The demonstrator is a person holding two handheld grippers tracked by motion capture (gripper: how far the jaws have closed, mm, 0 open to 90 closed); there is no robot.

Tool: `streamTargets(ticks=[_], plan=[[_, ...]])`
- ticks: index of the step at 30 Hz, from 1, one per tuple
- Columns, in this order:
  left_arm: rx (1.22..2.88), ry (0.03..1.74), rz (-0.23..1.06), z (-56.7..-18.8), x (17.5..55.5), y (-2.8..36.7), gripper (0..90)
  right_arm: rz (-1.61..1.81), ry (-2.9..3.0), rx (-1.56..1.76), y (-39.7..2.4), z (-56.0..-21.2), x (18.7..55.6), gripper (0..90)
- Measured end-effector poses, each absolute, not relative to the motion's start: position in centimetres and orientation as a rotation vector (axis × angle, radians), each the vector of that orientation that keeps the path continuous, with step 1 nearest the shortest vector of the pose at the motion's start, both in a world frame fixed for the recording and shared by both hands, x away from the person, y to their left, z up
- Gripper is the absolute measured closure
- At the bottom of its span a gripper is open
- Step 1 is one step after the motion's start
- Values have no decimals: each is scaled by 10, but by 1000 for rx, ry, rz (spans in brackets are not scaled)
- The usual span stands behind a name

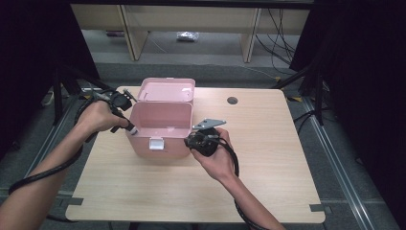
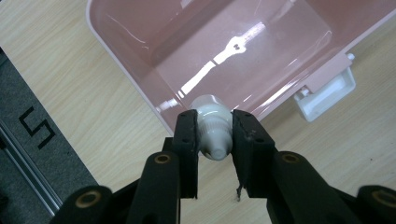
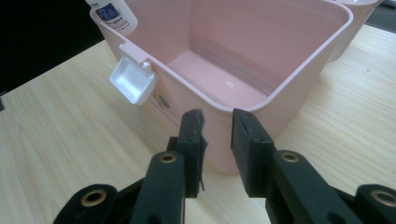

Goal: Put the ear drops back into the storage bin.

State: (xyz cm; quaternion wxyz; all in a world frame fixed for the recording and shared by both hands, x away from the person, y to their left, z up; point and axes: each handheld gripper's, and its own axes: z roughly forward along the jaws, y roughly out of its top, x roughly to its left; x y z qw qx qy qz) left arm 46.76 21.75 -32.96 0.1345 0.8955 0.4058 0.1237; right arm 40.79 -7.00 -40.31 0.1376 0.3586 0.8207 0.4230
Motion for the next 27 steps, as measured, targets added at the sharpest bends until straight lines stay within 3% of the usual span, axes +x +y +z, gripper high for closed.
streamTargets(ticks=[27], plan=[[2602,1210,356,-342,475,216,716,1231,2392,1046,-69,-405,406,738]])
